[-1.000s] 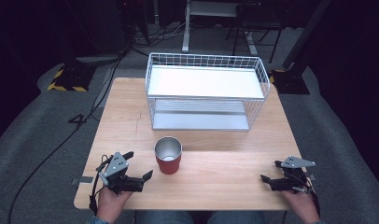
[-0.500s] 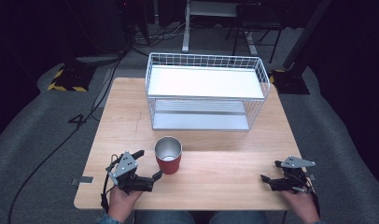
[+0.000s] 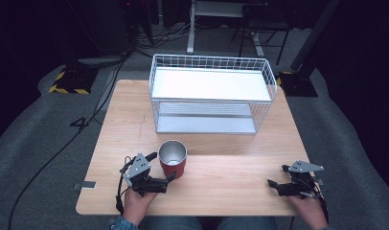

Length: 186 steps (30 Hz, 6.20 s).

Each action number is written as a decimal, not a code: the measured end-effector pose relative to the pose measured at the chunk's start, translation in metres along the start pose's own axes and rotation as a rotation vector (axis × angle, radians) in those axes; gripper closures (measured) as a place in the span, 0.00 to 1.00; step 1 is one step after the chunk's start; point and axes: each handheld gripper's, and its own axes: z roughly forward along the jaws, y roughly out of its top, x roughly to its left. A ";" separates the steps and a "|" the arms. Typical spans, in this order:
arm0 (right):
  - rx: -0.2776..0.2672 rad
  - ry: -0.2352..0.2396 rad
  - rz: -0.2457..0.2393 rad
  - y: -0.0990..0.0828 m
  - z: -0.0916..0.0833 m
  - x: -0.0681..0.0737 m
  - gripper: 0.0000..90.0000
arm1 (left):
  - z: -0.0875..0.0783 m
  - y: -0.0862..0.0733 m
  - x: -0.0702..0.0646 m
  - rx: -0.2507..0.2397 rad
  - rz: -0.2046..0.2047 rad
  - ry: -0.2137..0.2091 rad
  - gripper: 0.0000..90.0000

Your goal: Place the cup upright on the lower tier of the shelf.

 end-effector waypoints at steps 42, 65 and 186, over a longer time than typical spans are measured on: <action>0.000 0.000 0.000 0.000 0.000 0.000 0.10 | 0.030 -0.010 -0.009 0.142 0.044 0.094 0.18; -0.003 -0.003 0.001 0.000 -0.001 0.000 0.12 | 0.028 -0.004 -0.009 0.152 0.019 0.062 0.19; -0.012 0.015 -0.014 0.000 -0.001 0.001 0.16 | 0.234 0.091 0.035 0.103 0.010 0.231 0.18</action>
